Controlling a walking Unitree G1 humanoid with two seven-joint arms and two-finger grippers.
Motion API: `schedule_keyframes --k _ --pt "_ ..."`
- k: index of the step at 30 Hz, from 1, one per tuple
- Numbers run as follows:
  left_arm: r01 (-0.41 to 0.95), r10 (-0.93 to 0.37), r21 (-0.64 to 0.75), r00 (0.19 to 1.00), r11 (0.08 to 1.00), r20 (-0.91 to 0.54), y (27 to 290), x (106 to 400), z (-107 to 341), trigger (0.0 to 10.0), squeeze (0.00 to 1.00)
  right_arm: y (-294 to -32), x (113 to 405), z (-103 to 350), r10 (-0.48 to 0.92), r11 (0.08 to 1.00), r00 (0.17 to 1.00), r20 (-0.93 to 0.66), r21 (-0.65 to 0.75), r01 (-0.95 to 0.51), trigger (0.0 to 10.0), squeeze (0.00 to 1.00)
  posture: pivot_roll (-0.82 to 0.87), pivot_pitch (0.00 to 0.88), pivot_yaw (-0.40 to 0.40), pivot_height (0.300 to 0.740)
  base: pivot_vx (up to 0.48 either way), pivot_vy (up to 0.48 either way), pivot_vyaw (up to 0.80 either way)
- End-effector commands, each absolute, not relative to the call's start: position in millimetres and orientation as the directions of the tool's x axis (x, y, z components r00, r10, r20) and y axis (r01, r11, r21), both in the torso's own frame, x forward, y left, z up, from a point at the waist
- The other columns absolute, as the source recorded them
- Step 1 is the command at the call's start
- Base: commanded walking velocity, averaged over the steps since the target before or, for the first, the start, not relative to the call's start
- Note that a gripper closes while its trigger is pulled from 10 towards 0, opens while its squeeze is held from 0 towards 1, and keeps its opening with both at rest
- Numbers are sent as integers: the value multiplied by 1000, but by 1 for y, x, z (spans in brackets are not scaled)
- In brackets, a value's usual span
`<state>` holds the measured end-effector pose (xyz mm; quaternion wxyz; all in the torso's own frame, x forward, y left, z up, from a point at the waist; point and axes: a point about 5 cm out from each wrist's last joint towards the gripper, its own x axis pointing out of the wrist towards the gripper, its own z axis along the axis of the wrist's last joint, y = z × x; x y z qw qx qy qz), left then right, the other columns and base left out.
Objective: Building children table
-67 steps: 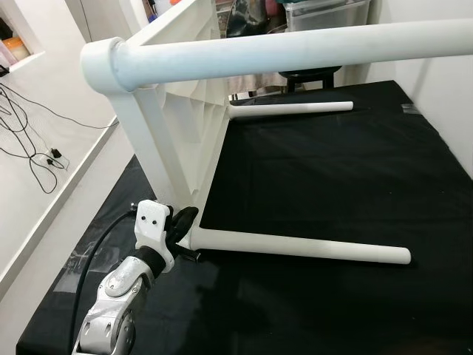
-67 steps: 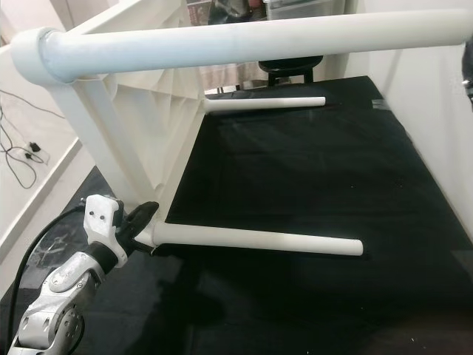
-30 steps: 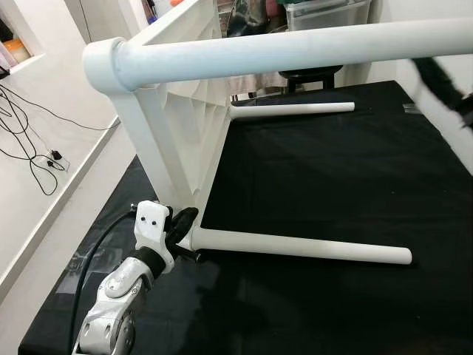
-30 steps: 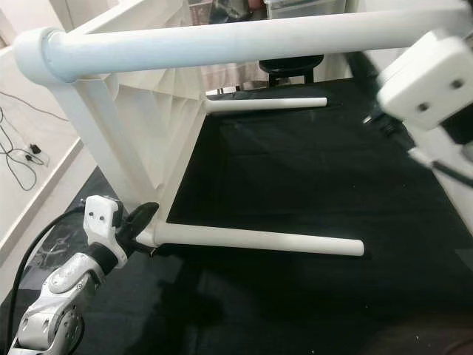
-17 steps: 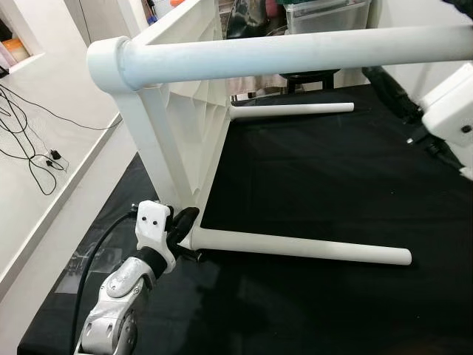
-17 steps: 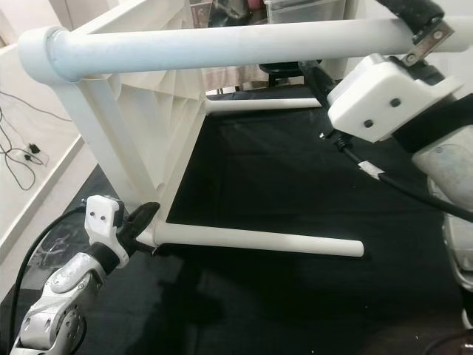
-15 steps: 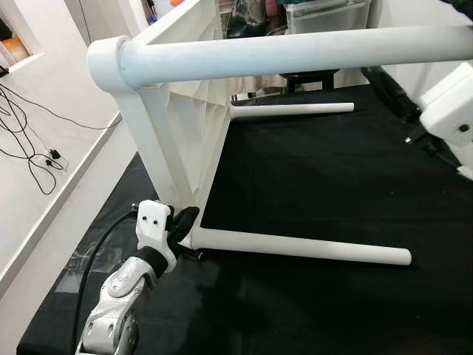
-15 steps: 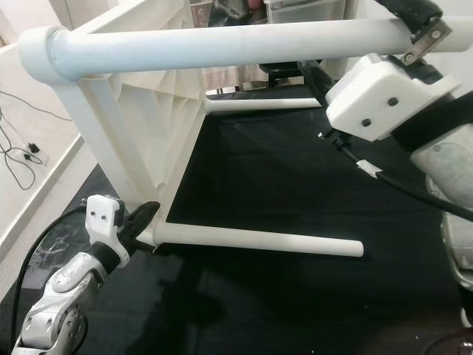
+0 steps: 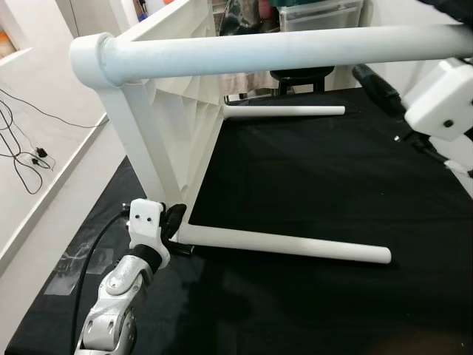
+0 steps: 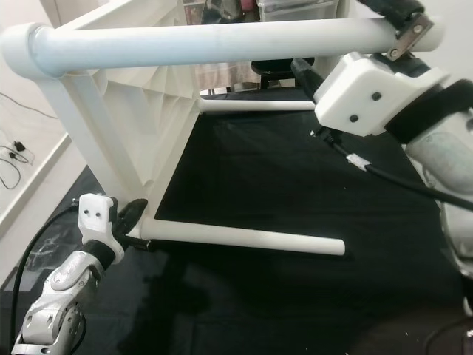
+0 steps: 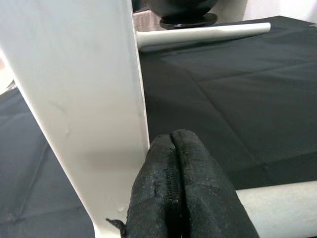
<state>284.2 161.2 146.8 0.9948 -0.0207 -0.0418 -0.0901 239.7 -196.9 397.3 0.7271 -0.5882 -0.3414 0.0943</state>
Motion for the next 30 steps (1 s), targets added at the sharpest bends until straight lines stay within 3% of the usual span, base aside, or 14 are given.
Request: schedule_keyframes --k 1,10,11,13,15,23,30 --pt "118 -117 -24 992 993 41 173 284 137 10000 0 -192 242 393 563 238 757 332 -942 236 10000 0 -201 113 60 740 0 0 0" --pt "78 -78 -22 997 997 30 180 287 134 10000 0 -189 250 389 559 230 773 299 -952 201 10000 0 -194 118 54 740 0 0 0" --pt "61 -60 -26 998 998 26 183 289 133 10000 0 -188 253 387 554 237 779 292 -953 189 4392 0 -184 122 50 740 0 0 0" --pt "54 -53 -27 998 998 26 184 290 133 10000 0 -188 254 387 553 240 780 291 -953 185 4392 0 -184 122 50 740 0 0 0" --pt "44 -43 -35 999 998 30 185 292 134 10000 0 -187 255 387 555 242 781 288 -953 180 0 0 -183 127 44 740 0 0 0" --pt "51 -47 -80 998 995 41 192 300 133 10000 0 -186 257 389 563 242 777 280 -956 168 0 0 -189 135 33 740 0 0 0" --pt "93 -93 -32 995 995 22 199 314 133 10000 0 -185 257 390 564 244 779 275 -956 162 0 0 -196 146 35 740 0 0 0"
